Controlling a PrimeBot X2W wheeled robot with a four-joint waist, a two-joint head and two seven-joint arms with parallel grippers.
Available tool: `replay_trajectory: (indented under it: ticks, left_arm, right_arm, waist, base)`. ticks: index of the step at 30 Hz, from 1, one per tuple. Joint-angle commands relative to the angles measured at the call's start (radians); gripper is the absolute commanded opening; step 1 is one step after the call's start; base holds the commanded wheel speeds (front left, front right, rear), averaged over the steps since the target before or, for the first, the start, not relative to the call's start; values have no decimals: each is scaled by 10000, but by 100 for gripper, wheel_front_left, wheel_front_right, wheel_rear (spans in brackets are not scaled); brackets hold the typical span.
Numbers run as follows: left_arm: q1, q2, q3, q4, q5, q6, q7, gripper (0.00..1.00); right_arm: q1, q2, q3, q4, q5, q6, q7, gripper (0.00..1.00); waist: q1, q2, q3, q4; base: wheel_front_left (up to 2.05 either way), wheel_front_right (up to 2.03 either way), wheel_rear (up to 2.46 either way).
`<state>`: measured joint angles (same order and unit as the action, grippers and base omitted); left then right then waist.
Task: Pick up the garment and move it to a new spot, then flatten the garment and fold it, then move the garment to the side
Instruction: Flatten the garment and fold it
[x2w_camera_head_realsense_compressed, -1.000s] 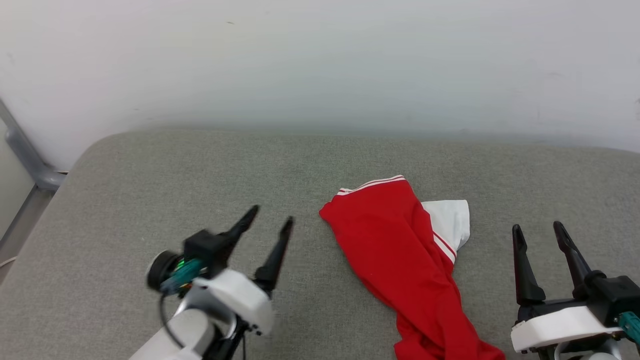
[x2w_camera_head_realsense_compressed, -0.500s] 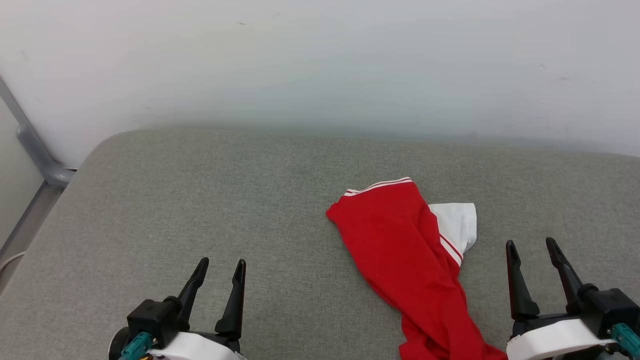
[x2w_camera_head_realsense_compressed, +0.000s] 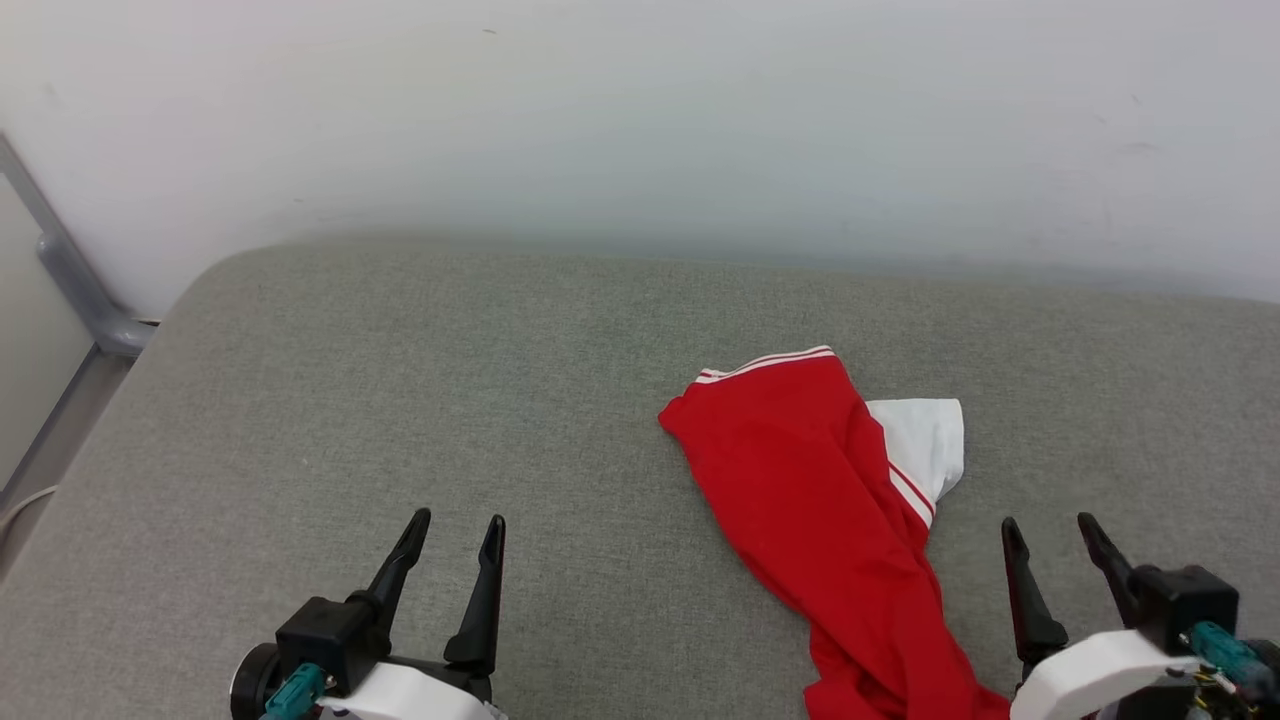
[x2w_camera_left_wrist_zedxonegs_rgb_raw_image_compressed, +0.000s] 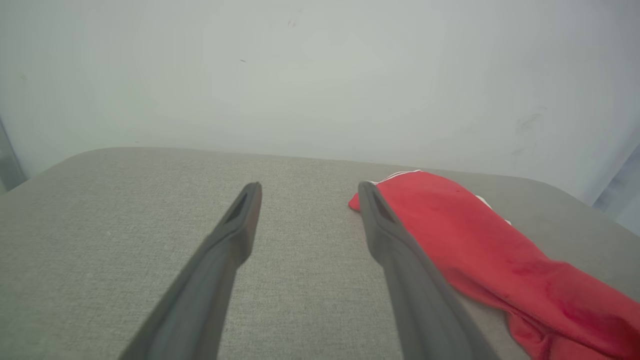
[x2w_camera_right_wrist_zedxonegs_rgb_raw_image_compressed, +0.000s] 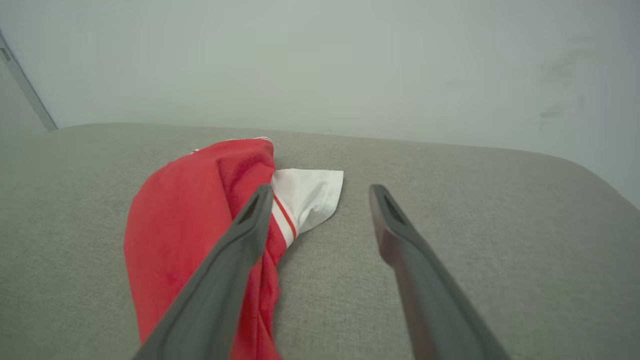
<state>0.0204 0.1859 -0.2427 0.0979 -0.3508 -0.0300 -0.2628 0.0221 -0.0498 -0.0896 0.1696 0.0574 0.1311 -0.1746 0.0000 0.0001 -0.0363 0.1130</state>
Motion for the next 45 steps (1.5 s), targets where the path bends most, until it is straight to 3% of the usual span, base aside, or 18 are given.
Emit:
replay_trajectory:
  ticks: [1, 6, 12, 17, 22, 35, 36, 38, 39, 45]
  left_arm:
    - [-95, -113, 95, 40, 175, -118, -28, 100]
    - [-334, -344, 300, 77, 483, -319, -29, 100]
    - [-721, -629, 443, 224, 685, -589, -28, 100]
    - [-1082, -815, 505, 337, 872, -743, -30, 100]
    - [-1359, -935, 530, 392, 1022, -846, -28, 100]
    - [-1529, -1176, 1057, 390, 1280, -936, -28, 100]
    - [-1524, -1185, 1071, 400, 1294, -943, -28, 100]
    - [-1515, -1203, 1114, 429, 1330, -957, -28, 100]
    - [-1505, -1216, 1140, 439, 1360, -962, -28, 100]
    - [-1374, -1250, 1301, 427, 1484, -986, -28, 100]
  right_arm:
    - [-277, -7, 28, 48, -134, -7, 728, 100]
    - [-1187, -337, 325, -121, -490, -8, 3740, 100]
    - [-2822, -1205, 598, -295, 517, -8, 8204, 100]
    - [-4033, -2007, 925, -269, 1127, -7, 10696, 100]
    - [-4836, -2490, 924, 333, 1315, -8, 11647, 100]
    - [-5257, -2859, 1505, 2117, 1043, -7, 11567, 100]
    - [-5232, -2857, 1548, 2228, 1078, -7, 11577, 89]
    - [-5160, -2920, 1641, 2350, 1160, -7, 11529, 5]
    - [-5131, -2992, 1635, 2383, 1178, -7, 11476, 0]
    - [-5009, -3650, 1521, 2184, 1080, -11, 11021, 0]
  waist:
    - [0, -1, 118, 88]
    - [0, -1, 684, 322]
    - [0, -1, 1528, 741]
    - [0, -1, 2173, 1226]
    - [0, -1, 2694, 1695]
    - [0, -1, 3237, 2151]
    - [0, -1, 3235, 2142]
    - [0, -1, 3195, 2094]
    - [0, -1, 3158, 2050]
    - [0, -1, 2873, 1614]
  base:
    - [0, 0, 0]
    - [0, 0, 0]
    - [0, 0, 0]
    - [0, 0, 0]
    - [0, 0, 0]
    - [0, 0, 0]
    - [0, 0, 0]
    - [0, 0, 0]
    - [0, 0, 0]
    - [0, 0, 0]
